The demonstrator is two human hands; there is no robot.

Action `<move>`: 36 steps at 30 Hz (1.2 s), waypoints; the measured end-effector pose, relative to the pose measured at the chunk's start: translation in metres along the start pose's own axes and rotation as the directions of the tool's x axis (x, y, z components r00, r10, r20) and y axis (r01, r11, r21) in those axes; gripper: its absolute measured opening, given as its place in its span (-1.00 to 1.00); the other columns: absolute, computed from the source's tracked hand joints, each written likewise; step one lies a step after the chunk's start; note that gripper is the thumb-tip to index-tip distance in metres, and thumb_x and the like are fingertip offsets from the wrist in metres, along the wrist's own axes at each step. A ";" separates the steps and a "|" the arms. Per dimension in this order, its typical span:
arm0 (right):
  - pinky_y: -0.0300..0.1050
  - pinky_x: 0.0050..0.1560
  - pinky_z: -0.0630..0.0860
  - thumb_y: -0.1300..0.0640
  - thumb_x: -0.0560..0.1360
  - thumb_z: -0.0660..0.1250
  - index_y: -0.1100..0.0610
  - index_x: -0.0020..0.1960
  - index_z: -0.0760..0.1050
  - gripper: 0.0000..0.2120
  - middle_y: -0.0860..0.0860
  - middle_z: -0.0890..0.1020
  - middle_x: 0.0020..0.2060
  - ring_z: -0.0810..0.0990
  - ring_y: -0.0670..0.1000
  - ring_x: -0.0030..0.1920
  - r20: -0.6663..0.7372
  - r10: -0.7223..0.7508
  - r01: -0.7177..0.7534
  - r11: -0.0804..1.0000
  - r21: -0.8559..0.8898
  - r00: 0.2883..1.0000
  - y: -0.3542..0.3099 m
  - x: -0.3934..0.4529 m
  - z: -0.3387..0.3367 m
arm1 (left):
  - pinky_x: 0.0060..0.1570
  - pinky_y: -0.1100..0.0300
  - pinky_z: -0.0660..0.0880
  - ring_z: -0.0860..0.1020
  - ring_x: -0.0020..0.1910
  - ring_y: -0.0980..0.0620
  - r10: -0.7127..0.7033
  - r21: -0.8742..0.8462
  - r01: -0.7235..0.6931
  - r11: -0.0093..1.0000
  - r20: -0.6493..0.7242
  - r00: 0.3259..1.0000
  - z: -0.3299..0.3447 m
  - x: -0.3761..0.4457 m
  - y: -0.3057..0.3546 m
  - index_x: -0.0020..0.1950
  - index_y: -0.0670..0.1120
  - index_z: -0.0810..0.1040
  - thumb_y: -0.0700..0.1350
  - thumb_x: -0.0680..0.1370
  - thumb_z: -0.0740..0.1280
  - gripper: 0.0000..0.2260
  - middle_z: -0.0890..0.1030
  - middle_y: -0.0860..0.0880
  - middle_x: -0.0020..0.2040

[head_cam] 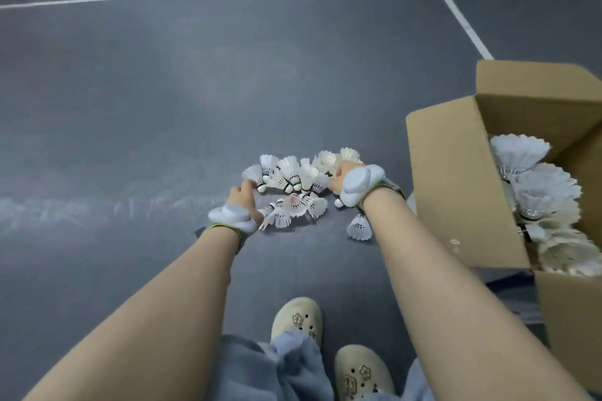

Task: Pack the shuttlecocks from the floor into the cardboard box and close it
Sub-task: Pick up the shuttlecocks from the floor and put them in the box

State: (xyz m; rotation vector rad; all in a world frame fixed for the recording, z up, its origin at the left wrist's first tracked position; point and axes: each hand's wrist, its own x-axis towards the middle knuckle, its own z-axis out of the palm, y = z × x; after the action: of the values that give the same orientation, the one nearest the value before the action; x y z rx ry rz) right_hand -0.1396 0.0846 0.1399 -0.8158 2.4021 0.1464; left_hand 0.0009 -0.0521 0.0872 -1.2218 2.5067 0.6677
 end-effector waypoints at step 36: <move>-0.07 0.26 0.37 0.11 0.53 0.13 0.03 0.32 0.42 -0.64 0.13 0.42 0.33 0.38 0.20 0.34 -0.119 0.091 -0.009 0.831 0.557 0.989 -0.077 0.245 0.199 | 0.33 0.11 0.19 0.32 0.39 -0.17 -0.206 0.268 0.151 0.952 0.192 0.959 0.137 0.194 -0.080 0.46 0.10 0.15 -0.13 0.53 0.15 -0.49 0.29 -0.12 0.44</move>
State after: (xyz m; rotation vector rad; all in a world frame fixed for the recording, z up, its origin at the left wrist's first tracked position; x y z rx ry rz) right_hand -0.1503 -0.0494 -0.1561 -0.4950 2.3988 -0.5899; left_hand -0.0477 -0.1536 -0.1367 -1.1938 2.1886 0.3999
